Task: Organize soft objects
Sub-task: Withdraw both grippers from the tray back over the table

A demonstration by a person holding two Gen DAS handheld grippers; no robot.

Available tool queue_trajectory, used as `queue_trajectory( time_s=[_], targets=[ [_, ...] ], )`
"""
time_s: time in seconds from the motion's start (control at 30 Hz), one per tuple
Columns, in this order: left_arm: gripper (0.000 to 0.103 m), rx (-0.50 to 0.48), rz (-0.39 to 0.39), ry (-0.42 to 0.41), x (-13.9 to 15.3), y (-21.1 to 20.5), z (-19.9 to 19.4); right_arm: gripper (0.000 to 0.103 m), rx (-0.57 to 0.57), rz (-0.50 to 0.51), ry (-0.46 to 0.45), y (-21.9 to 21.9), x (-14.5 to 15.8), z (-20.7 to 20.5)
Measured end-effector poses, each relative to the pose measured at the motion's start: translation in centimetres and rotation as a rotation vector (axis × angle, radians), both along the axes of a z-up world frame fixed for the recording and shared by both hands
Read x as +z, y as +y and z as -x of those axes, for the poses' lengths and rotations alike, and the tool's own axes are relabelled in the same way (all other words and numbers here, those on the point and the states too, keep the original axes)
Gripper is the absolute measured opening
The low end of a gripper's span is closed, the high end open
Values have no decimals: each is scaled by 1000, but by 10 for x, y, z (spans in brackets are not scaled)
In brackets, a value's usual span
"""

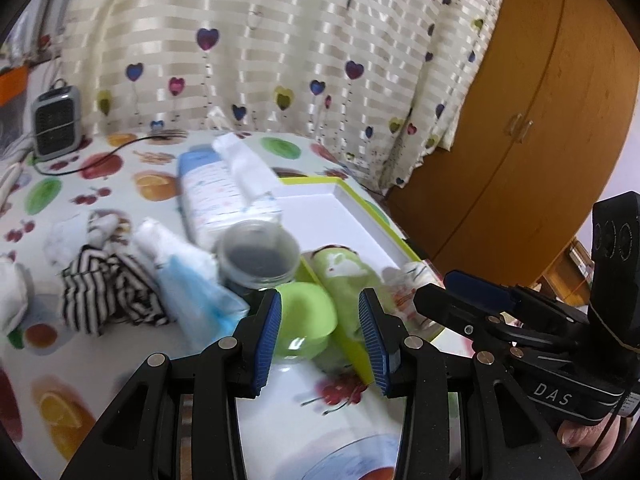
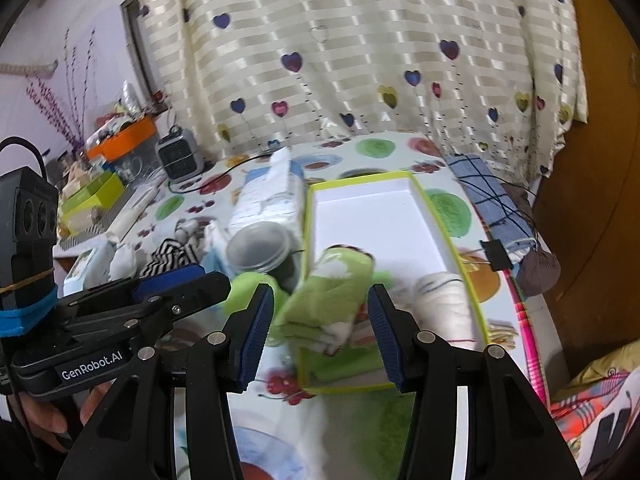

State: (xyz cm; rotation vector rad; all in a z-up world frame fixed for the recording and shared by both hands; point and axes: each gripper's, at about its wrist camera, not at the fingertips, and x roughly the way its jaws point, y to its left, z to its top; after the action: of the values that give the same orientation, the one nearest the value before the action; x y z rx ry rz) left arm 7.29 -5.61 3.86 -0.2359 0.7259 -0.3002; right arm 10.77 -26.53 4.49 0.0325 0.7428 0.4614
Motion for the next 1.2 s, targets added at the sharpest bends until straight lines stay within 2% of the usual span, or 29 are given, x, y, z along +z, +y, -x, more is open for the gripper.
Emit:
queue_trajectory(
  time_s=[0.5,1.2],
  targets=[
    [38,82,21,-10,0,40,29,50,115,56,-29,48,4,24],
    [38,134,5,4,-3,53,46,50,169,64,-61,61,9,40]
  ],
)
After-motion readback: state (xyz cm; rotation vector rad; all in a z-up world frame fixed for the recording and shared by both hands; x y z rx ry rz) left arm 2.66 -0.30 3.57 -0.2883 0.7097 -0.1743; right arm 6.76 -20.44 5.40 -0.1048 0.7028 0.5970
